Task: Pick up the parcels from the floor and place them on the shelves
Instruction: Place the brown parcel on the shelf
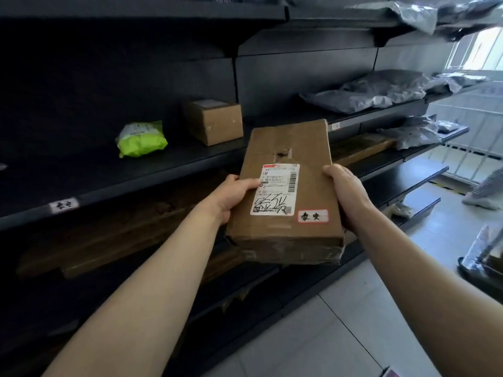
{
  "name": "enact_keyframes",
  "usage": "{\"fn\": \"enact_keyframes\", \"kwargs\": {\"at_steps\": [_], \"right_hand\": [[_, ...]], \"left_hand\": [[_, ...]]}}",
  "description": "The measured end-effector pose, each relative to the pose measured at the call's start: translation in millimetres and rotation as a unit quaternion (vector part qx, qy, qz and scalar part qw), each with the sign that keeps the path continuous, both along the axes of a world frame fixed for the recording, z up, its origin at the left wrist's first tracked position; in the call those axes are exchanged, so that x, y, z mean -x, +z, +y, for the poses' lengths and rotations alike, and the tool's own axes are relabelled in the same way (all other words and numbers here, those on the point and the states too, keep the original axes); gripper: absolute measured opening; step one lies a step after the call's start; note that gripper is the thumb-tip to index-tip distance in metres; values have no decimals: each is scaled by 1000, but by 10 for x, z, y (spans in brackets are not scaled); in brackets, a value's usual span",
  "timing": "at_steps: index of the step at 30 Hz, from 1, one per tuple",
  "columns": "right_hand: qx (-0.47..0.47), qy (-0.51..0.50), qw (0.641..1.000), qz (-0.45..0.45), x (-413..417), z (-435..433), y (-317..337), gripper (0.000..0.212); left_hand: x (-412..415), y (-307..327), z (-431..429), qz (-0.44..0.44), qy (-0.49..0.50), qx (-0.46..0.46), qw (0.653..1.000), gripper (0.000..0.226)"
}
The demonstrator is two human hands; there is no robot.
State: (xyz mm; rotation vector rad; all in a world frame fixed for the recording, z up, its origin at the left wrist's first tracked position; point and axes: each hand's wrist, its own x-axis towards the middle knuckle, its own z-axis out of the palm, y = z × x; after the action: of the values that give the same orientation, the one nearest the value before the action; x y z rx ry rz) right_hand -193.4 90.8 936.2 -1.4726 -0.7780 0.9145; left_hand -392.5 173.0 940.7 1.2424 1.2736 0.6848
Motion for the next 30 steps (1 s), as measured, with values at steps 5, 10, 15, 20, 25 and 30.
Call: {"fn": "enact_keyframes", "kwargs": {"at_steps": [5, 10, 15, 20, 25, 30], "right_hand": [[-51, 2, 999, -19, 268, 161, 188, 40], [-80, 3, 996, -28, 523, 269, 300, 38], [-104, 36, 994, -23, 745, 323, 415, 37], [-124, 84, 989, -21, 901, 329, 519, 27], [-131, 138, 982, 1, 1001, 276, 611, 23], [-114, 230, 966, 21, 1152, 259, 704, 37]], "left_hand": [[284, 185, 95, -21, 7, -25, 999, 62], [560, 312, 83, -30, 25, -54, 998, 56], [830, 427, -4, -51, 66, -75, 994, 56], [1028, 545, -211, -58, 121, -95, 986, 58], [1125, 657, -470, -59, 182, -111, 975, 43], [1298, 770, -692, -35, 246, -119, 961, 32]]}}
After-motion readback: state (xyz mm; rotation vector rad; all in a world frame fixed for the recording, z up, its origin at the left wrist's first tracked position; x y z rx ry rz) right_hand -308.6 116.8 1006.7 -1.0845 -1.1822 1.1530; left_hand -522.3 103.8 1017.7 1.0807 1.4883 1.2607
